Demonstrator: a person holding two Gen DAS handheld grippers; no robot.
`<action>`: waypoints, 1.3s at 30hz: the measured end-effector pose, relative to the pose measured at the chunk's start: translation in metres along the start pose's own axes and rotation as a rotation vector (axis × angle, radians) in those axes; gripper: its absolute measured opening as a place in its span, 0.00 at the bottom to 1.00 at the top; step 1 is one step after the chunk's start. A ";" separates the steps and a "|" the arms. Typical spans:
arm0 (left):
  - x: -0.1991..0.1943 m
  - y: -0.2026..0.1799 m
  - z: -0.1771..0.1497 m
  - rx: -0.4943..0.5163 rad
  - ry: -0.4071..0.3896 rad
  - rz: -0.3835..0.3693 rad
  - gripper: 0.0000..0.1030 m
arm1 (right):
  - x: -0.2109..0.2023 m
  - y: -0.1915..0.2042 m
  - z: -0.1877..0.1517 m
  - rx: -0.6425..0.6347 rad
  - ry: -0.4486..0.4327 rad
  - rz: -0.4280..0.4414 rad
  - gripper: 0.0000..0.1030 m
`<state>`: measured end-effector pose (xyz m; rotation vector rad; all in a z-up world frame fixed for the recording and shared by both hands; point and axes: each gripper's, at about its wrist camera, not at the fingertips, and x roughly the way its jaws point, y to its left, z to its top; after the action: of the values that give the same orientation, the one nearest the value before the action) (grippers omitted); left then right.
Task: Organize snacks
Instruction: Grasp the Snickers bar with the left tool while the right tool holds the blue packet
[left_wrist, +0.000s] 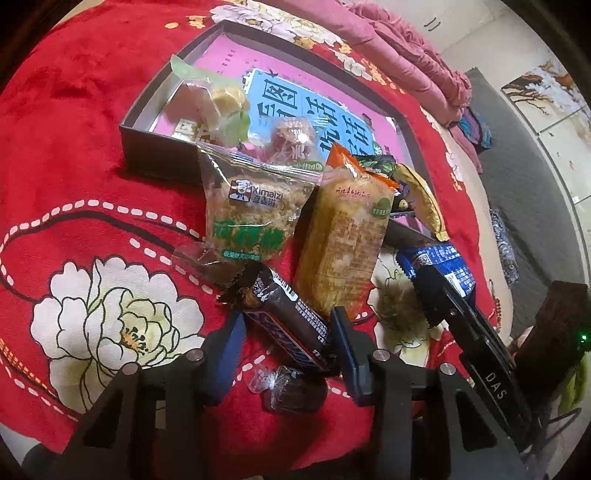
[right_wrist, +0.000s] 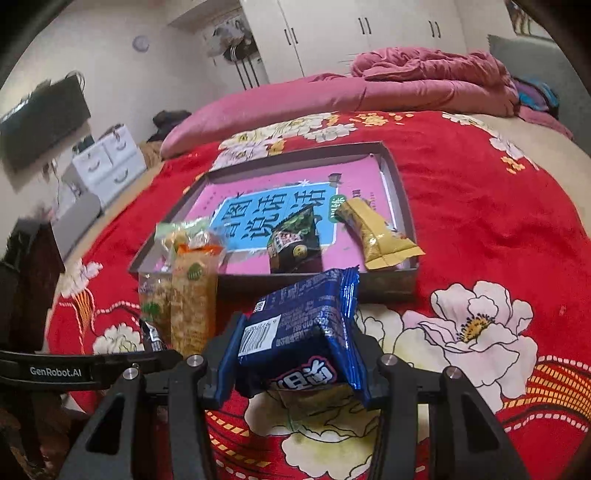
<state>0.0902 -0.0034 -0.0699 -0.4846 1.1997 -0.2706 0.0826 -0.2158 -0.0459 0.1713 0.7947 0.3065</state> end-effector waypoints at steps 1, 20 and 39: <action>-0.001 0.000 0.000 0.001 0.000 0.000 0.46 | 0.000 -0.001 0.000 0.005 0.000 0.004 0.49; -0.021 0.001 -0.003 0.009 -0.059 -0.010 0.36 | -0.001 0.008 0.001 -0.031 -0.006 -0.007 0.49; -0.038 -0.006 -0.003 0.062 -0.125 -0.003 0.19 | -0.007 0.015 0.005 -0.049 -0.039 0.009 0.49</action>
<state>0.0745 0.0074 -0.0365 -0.4431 1.0656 -0.2758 0.0786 -0.2039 -0.0339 0.1348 0.7476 0.3301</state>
